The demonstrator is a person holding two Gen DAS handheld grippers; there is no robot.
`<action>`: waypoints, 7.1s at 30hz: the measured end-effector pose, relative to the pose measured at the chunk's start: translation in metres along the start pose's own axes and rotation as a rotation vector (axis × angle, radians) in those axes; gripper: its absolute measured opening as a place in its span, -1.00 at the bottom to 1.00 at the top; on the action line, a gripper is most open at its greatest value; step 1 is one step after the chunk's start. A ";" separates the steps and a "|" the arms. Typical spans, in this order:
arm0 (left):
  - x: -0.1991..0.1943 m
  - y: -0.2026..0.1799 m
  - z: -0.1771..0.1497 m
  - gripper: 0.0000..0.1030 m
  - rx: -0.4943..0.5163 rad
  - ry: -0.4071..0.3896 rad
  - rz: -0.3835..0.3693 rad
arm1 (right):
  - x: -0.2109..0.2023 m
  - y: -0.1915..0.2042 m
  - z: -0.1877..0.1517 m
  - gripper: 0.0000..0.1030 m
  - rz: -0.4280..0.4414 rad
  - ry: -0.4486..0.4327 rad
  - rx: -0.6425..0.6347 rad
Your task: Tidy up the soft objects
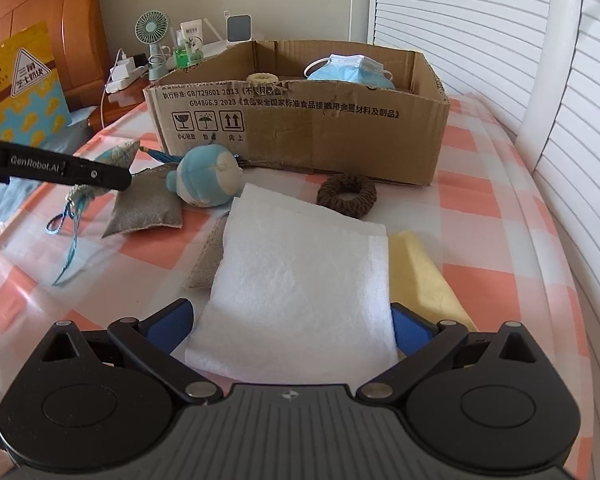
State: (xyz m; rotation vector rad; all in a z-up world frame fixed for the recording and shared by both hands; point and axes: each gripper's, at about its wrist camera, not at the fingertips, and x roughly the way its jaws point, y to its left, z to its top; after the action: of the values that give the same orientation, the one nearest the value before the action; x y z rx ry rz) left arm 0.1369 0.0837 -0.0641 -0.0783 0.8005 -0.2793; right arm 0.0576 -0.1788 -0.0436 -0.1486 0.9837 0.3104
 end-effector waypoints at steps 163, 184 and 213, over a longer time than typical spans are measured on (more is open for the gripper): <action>-0.071 -0.041 -0.011 0.96 0.116 -0.040 0.059 | 0.000 0.001 0.009 1.00 -0.004 0.174 -0.008; -0.002 -0.033 -0.026 0.99 0.256 0.170 0.012 | -0.006 -0.022 0.003 1.00 -0.146 0.143 0.054; 0.029 -0.047 0.001 0.99 0.398 0.210 -0.134 | -0.010 -0.020 -0.002 1.00 -0.141 0.104 0.047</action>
State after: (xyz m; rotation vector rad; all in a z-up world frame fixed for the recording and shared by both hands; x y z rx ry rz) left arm 0.1466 0.0302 -0.0752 0.2765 0.9354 -0.5755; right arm 0.0577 -0.2002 -0.0366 -0.1917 1.0771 0.1511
